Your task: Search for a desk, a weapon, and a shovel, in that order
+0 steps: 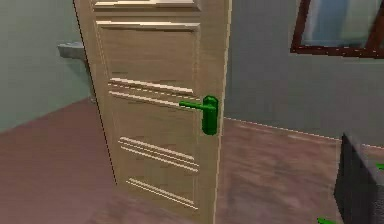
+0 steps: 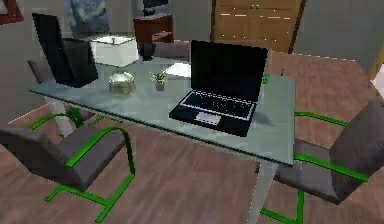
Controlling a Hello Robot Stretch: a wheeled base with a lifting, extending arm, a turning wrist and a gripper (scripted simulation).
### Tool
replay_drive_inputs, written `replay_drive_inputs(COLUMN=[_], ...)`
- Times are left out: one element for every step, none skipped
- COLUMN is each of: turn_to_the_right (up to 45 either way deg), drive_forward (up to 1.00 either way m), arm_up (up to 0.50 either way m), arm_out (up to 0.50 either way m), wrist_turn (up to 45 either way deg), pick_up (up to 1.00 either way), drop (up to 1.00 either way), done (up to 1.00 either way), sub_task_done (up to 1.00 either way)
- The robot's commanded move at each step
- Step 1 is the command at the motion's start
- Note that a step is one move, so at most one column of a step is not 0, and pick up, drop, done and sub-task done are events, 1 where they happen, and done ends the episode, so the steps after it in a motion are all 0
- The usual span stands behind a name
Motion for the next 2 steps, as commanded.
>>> replay_drive_inputs(turn_to_the_right=[-45.0, -24.0], drive_forward=[0.00, 0.00], arm_up=[0.00, 0.00], arm_out=[0.00, 0.00], wrist_turn=[0.0, 0.0], pick_up=[0.00, 0.00], drop=[0.00, 0.00], done=[0.00, 0.00], sub_task_done=[0.00, 0.00])
